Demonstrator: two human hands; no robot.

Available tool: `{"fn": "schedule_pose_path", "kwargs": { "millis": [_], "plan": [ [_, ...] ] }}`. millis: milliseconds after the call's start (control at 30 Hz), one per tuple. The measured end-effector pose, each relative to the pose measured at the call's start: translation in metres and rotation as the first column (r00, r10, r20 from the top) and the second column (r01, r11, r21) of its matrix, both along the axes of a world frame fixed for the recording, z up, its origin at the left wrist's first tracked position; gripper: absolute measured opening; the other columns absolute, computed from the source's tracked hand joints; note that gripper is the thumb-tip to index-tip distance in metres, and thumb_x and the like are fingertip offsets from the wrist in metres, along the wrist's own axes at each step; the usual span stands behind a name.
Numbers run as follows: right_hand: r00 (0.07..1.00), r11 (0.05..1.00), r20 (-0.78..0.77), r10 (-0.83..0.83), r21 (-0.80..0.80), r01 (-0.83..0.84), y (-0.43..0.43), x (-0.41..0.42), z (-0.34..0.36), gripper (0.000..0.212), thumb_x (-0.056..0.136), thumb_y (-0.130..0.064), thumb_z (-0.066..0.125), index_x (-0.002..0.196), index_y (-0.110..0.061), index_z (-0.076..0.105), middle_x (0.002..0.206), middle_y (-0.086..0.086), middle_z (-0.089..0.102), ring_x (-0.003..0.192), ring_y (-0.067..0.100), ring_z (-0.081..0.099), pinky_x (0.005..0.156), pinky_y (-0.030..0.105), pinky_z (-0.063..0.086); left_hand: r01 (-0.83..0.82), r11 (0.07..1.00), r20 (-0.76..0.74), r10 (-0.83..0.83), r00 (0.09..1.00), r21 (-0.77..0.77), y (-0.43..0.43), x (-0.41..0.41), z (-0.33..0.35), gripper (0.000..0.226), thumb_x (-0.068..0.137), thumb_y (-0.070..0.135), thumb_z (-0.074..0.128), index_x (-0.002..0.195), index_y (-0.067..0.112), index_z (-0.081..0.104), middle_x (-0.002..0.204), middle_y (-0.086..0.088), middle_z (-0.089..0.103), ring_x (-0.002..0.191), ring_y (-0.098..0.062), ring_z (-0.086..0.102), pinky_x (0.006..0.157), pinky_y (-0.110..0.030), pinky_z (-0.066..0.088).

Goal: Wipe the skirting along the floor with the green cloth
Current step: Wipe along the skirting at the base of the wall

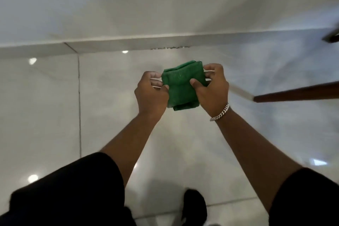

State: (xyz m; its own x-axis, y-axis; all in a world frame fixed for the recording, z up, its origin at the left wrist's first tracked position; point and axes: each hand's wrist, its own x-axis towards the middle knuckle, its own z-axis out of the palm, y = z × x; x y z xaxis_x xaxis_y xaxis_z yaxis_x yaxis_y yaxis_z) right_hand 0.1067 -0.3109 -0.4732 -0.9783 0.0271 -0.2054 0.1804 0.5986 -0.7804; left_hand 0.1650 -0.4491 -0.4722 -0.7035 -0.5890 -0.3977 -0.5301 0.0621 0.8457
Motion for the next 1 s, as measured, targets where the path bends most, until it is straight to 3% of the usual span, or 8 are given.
{"fn": "schedule_pose_path", "kwargs": {
  "millis": [200, 300, 400, 467, 500, 700, 933, 1000],
  "plan": [
    [0.995, 0.996, -0.024, -0.093, -0.008, 0.093, -0.032, -0.063, -0.105, 0.035, 0.076, -0.009, 0.078, 0.105, -0.007, 0.059, 0.095, 0.001, 0.062, 0.079, 0.010, 0.056, 0.055, -0.009, 0.035, -0.019, 0.995, -0.156, 0.004, 0.988, -0.098, -0.021, -0.053, -0.099, 0.025, 0.080, -0.003, 0.065, 0.100, 0.011, 0.062, 0.083, -0.005, 0.067, 0.074, -0.014, 0.064, 0.062, -0.005, 0.048],
    [0.988, 0.988, -0.104, -0.117, 0.085, 0.126, -0.045, -0.081, -0.126, 0.035, 0.080, -0.009, 0.072, 0.113, -0.005, 0.060, 0.117, 0.012, 0.062, 0.106, 0.026, 0.057, 0.086, 0.018, 0.045, 0.104, 0.947, -0.139, -0.153, 0.979, -0.304, -0.048, -0.055, -0.132, 0.031, 0.086, 0.002, 0.059, 0.116, 0.004, 0.063, 0.113, -0.017, 0.070, 0.103, -0.027, 0.067, 0.091, -0.021, 0.051],
    [0.976, 0.963, -0.217, -0.001, 0.261, 0.059, -0.067, -0.078, -0.145, 0.047, 0.084, -0.032, 0.066, 0.125, -0.010, 0.057, 0.138, 0.014, 0.050, 0.126, 0.033, 0.043, 0.104, 0.045, 0.041, 0.478, 0.586, 0.273, -0.406, 0.872, -0.654, -0.085, -0.035, -0.174, 0.061, 0.097, 0.031, 0.043, 0.150, 0.002, 0.032, 0.161, -0.021, 0.028, 0.151, -0.037, 0.024, 0.123, -0.048, 0.016],
    [0.960, 0.905, -0.215, 0.182, 0.417, -0.078, -0.080, -0.066, -0.161, 0.057, 0.086, -0.048, 0.058, 0.131, -0.014, 0.053, 0.146, 0.013, 0.044, 0.134, 0.035, 0.035, 0.110, 0.051, 0.032, 0.606, 0.365, 0.451, -0.426, 0.784, -0.707, -0.101, -0.023, -0.193, 0.073, 0.097, 0.046, 0.025, 0.158, 0.009, 0.008, 0.168, -0.016, 0.004, 0.156, -0.032, 0.001, 0.123, -0.058, 0.004],
    [0.945, 0.866, -0.213, 0.250, 0.485, -0.120, -0.083, -0.061, -0.171, 0.059, 0.087, -0.052, 0.053, 0.134, -0.016, 0.051, 0.148, 0.013, 0.041, 0.137, 0.035, 0.031, 0.112, 0.054, 0.027, 0.617, 0.333, 0.468, -0.429, 0.773, -0.713, -0.106, -0.022, -0.197, 0.076, 0.096, 0.050, 0.021, 0.158, 0.011, 0.005, 0.168, -0.015, 0.001, 0.156, -0.031, -0.001, 0.122, -0.060, 0.004],
    [0.889, 0.794, -0.281, 0.361, 0.593, -0.135, -0.060, -0.083, -0.186, 0.052, 0.091, -0.050, 0.051, 0.132, -0.018, 0.054, 0.147, 0.012, 0.046, 0.138, 0.034, 0.033, 0.110, 0.054, 0.029, 0.637, 0.326, 0.482, -0.444, 0.755, -0.698, -0.112, -0.026, -0.197, 0.079, 0.094, 0.054, 0.022, 0.158, 0.011, 0.006, 0.168, -0.014, 0.002, 0.156, -0.031, 0.000, 0.122, -0.062, 0.006],
    [0.978, 0.811, -0.203, -0.039, 0.566, 0.149, -0.066, -0.109, -0.190, 0.068, 0.090, -0.059, 0.044, 0.141, -0.014, 0.040, 0.154, 0.013, 0.033, 0.144, 0.035, 0.020, 0.116, 0.061, 0.016, 0.611, 0.320, 0.455, -0.445, 0.772, -0.724, -0.111, -0.026, -0.203, 0.080, 0.094, 0.055, 0.021, 0.158, 0.010, 0.005, 0.168, -0.014, 0.003, 0.156, -0.030, 0.001, 0.122, -0.061, 0.006],
    [0.978, 0.826, -0.205, -0.033, 0.546, 0.142, -0.096, -0.099, -0.188, 0.071, 0.087, -0.060, 0.046, 0.139, -0.013, 0.043, 0.153, 0.014, 0.036, 0.143, 0.035, 0.022, 0.115, 0.060, 0.015, 0.615, 0.326, 0.457, -0.446, 0.770, -0.718, -0.111, -0.027, -0.204, 0.081, 0.093, 0.056, 0.021, 0.158, 0.010, 0.004, 0.168, -0.014, 0.003, 0.156, -0.029, 0.001, 0.122, -0.060, 0.005]
  ]
}}
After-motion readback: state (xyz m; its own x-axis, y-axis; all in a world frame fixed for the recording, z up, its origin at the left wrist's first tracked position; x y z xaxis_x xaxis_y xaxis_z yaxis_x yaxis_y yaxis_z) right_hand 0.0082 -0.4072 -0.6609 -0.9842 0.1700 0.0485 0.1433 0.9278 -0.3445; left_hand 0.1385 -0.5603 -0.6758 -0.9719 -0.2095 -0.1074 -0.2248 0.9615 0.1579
